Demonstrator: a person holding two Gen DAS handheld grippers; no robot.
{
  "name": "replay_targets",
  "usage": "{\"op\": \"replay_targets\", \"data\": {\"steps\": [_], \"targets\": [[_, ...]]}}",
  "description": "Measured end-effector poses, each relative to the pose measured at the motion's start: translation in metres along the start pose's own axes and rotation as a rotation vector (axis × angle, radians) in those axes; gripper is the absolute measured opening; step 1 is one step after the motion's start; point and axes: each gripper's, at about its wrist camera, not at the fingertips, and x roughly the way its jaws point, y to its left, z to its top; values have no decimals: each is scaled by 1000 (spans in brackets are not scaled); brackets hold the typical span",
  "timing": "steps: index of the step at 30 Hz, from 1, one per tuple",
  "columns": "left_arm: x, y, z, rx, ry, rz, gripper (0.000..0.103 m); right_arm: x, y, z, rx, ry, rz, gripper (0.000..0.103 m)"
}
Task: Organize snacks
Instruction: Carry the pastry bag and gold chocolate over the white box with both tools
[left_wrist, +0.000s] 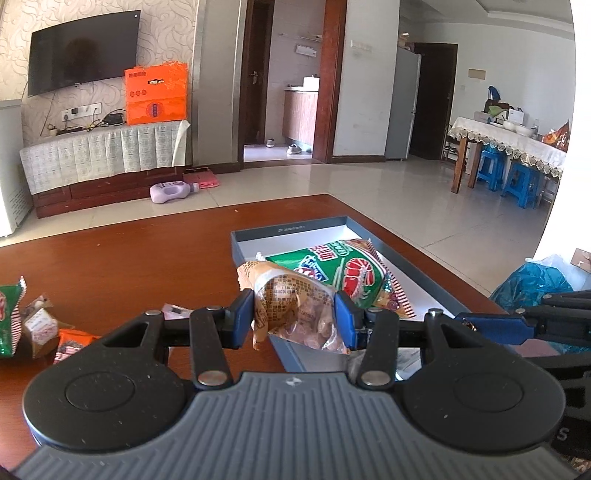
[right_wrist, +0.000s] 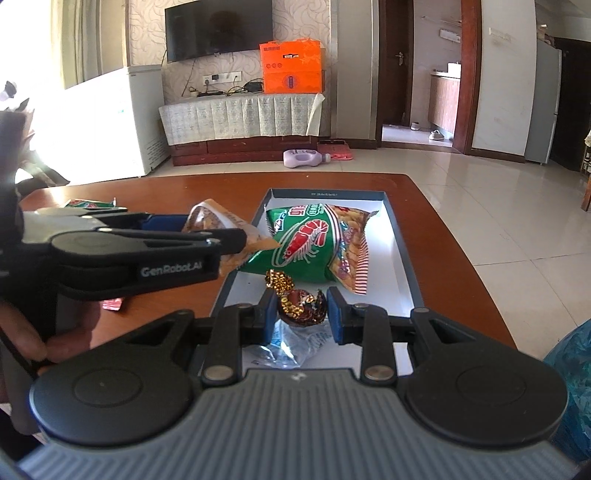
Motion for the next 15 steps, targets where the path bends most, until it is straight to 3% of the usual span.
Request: {"op": "replay_targets", "data": {"steps": [15], "targets": [[37,-18,8,15,20,-33,53,1,-10,1,18,15,-4,32]]}}
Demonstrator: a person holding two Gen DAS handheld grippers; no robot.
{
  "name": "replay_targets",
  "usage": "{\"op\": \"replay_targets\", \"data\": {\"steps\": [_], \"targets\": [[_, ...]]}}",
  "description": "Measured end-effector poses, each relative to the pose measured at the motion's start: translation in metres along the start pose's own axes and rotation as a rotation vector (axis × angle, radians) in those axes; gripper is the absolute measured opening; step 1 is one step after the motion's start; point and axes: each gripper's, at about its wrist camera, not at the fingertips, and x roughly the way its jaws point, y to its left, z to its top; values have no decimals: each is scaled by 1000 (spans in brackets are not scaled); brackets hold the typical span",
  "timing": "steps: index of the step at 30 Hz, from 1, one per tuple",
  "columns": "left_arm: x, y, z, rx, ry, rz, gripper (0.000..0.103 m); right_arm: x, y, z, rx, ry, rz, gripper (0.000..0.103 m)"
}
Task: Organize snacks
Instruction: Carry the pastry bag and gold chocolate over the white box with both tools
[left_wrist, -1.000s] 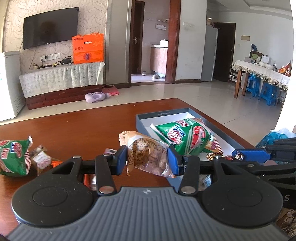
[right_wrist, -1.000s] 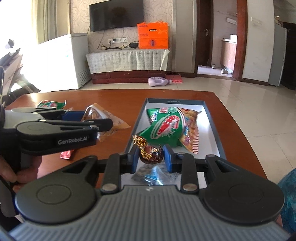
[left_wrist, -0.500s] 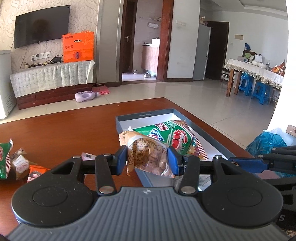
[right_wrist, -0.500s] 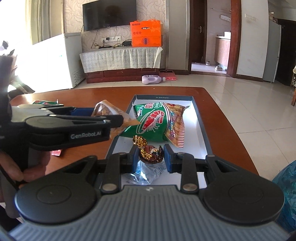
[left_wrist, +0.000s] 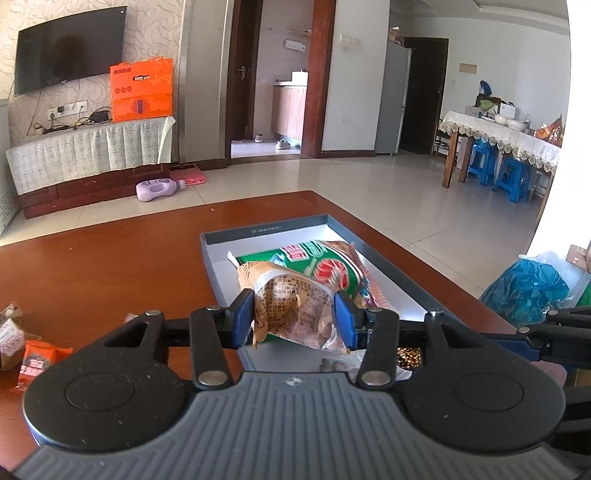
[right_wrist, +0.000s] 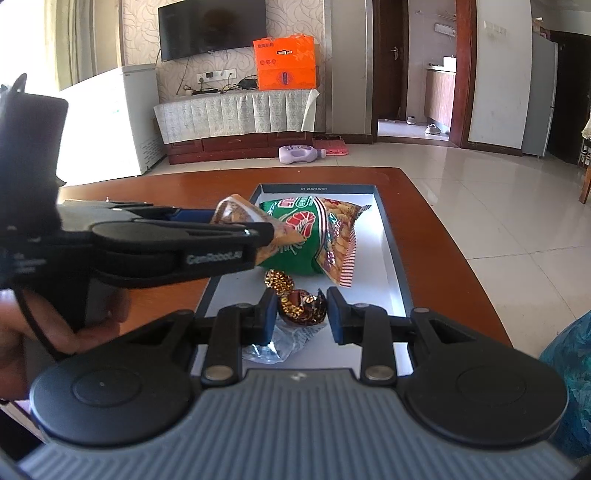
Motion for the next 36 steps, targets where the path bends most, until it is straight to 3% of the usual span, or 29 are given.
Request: {"op": "replay_targets", "data": {"steps": [17,36], "targets": [[73,-5,7,-1,47,1,53,10,1,0,0,26,2,32],[61,-5,-3,14,57,-18,54,13,2,0,3,33,4,32]]}}
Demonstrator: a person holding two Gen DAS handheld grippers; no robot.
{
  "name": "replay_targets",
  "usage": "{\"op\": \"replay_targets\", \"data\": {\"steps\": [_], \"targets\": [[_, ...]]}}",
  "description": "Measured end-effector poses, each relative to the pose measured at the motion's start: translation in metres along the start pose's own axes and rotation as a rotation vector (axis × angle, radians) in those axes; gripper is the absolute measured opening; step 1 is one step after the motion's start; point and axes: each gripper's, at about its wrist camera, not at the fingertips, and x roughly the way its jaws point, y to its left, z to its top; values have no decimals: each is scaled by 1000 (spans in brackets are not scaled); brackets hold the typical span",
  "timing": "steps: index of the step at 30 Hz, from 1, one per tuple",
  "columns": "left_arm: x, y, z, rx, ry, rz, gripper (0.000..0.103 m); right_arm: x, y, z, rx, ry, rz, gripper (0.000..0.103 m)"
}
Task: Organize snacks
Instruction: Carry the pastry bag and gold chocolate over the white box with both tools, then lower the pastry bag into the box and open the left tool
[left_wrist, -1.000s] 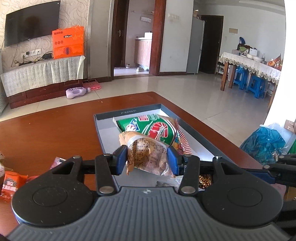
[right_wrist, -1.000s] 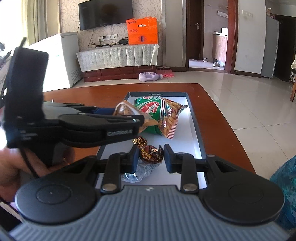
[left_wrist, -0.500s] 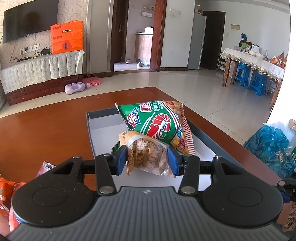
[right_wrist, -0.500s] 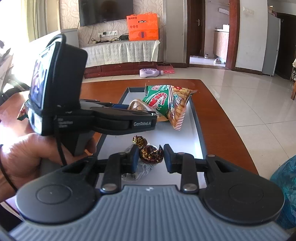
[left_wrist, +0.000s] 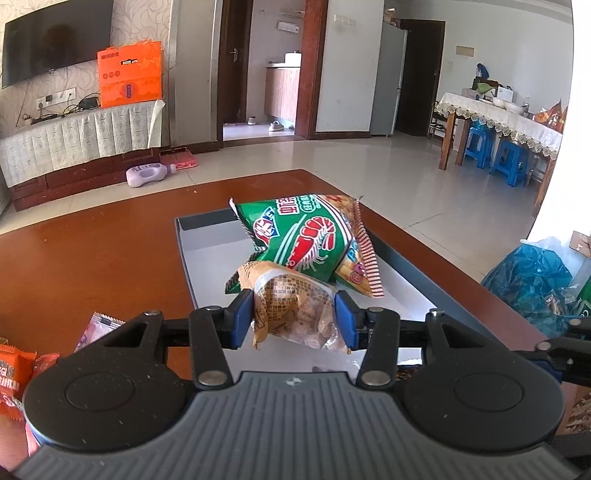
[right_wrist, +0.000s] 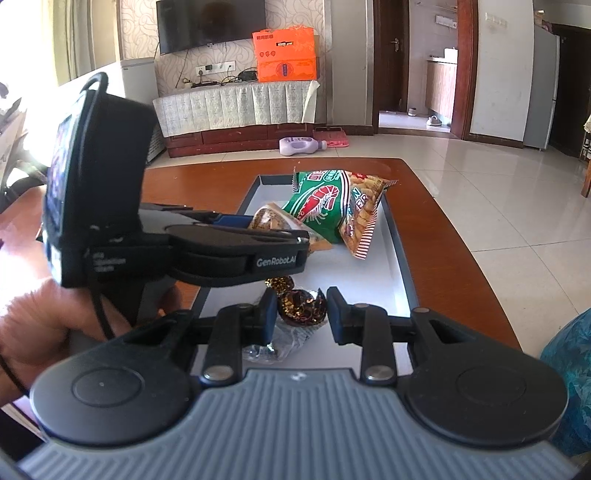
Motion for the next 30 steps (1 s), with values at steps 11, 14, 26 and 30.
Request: {"op": "replay_targets", "data": {"steps": [11,14,26,30], "targets": [[-18,-3,2,-1,-26,-16,56,4,2,0,-1,13,-8,32],[-22,-2,2,-6,-28,-11,57,5,4,0,-2,15,-5,32],[-38,-2,2,-10,-49,-10,59,7,9,0,-8,19,0,32],[-44,-1,0,-2,-47,-3,59,7,9,0,-6,16,-5,32]]}}
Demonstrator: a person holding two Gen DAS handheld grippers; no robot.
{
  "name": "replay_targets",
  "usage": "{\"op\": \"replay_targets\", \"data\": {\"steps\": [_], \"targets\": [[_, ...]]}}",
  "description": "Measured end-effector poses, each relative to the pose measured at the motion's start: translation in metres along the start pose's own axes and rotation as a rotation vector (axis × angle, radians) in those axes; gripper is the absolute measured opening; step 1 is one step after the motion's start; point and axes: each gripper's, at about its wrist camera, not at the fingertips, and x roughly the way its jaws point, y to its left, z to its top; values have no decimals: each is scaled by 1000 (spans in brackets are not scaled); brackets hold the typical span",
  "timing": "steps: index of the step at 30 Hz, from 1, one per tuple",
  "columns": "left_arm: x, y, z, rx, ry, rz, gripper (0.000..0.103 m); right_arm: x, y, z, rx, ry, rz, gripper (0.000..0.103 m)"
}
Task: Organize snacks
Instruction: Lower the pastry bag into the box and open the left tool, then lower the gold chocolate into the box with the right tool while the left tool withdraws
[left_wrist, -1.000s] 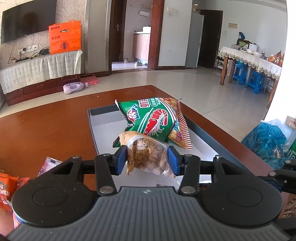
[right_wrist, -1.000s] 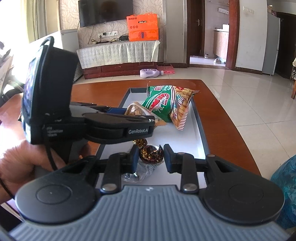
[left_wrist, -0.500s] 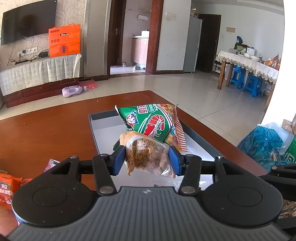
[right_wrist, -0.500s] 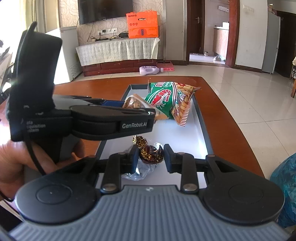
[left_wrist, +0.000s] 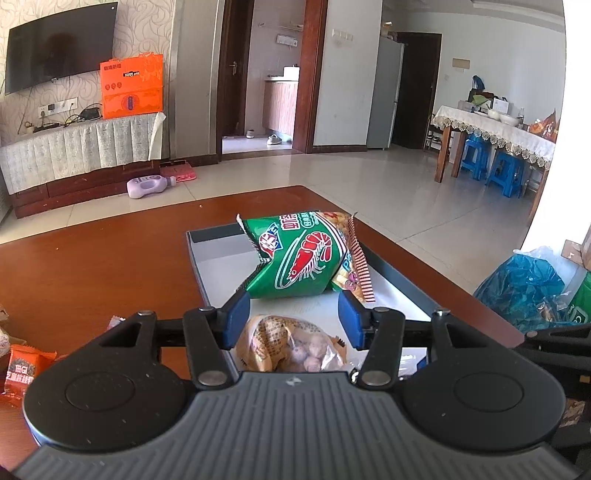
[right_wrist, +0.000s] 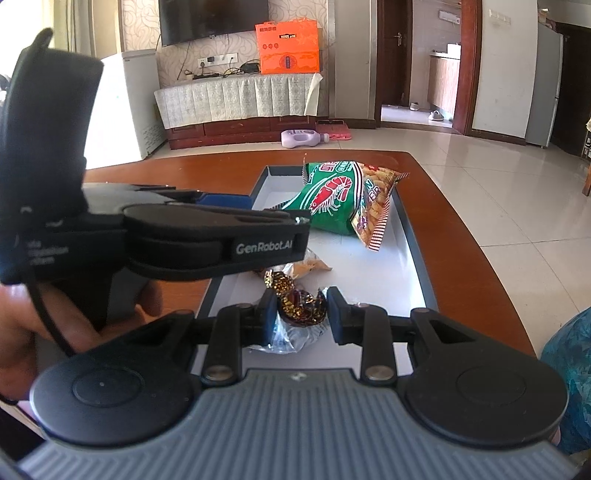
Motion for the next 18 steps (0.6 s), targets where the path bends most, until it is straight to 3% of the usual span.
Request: {"op": "replay_targets", "data": {"steps": [18], "targets": [[-39,25,-6,-7,-13,46,63,9,-4,9,84,-38,-41,32]]}}
